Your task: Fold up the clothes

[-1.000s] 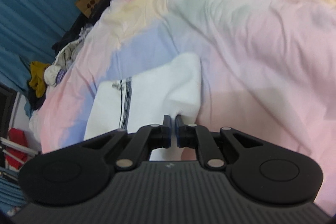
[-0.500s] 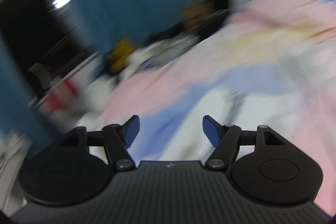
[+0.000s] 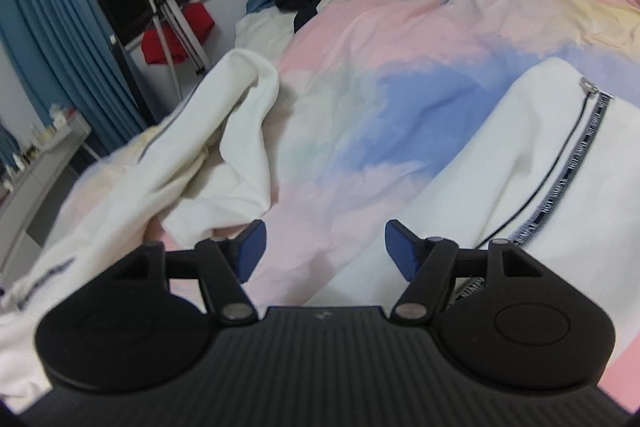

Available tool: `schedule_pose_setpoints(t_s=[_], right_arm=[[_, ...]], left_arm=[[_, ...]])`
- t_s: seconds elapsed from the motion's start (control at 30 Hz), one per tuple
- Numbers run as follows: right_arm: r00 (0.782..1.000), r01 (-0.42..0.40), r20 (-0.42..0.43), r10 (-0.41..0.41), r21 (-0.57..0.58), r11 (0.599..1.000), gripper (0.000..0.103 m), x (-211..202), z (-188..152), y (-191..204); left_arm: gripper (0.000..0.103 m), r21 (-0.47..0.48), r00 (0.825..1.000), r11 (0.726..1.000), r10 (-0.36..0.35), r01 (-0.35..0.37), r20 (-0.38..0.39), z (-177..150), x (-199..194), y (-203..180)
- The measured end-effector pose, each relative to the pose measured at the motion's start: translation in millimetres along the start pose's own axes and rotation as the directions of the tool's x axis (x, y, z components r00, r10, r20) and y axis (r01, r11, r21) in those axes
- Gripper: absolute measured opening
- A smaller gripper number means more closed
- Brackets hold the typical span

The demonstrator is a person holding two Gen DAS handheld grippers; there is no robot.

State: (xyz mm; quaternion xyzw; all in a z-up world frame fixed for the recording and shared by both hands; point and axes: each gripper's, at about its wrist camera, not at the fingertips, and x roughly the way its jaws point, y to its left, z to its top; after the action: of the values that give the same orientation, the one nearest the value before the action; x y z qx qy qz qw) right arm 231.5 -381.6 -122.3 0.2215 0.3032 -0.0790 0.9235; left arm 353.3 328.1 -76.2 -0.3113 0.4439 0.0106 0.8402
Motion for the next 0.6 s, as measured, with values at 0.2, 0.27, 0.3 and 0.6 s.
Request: schedule_pose_setpoints(t_s=[0.2,0.27,0.3,0.6], right_arm=[[1.000,0.009,-0.023,-0.011,-0.096,0.995,0.068,13,-12,18],[1.000,0.011,-0.027,-0.014,-0.114,0.993,0.068,13,-15,21],[0.999,0.012,-0.028,-0.015,-0.116,0.993,0.068,12,-15,21],[1.000,0.026,0.009,-0.026,-0.094,0.995,0.068,1,-13,19]], left_arm=[[0.014,0.069,1.000,0.998,0.014,-0.015,0.011,15,27,-16],[0.010,0.116,1.000,0.993,0.023,-0.024,0.011,15,32,-24],[0.009,0.139,0.999,0.989,0.041,-0.044,0.023,15,33,-30],[0.008,0.094,0.940,0.993,0.037,-0.073,0.339,76,-37,-117]])
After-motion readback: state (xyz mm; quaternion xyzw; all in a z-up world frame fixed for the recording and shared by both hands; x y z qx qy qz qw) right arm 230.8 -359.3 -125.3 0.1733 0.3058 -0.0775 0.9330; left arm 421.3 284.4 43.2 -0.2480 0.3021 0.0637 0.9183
